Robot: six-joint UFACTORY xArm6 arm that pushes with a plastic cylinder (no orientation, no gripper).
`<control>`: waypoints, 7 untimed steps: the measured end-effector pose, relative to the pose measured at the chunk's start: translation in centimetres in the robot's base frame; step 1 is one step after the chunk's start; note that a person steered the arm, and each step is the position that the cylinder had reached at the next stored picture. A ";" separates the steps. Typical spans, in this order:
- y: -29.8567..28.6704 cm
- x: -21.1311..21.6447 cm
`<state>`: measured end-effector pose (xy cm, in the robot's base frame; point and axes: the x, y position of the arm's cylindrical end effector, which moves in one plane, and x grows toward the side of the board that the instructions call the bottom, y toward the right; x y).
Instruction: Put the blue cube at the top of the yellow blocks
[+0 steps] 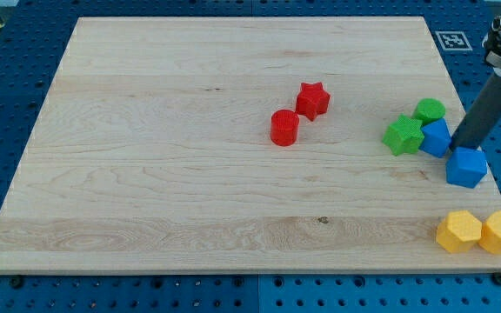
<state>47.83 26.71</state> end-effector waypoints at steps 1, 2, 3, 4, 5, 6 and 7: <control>0.0 1.0; 0.0 2.0; 0.0 2.4; -0.6 2.3; -0.7 3.1; -0.7 4.3; -0.7 4.2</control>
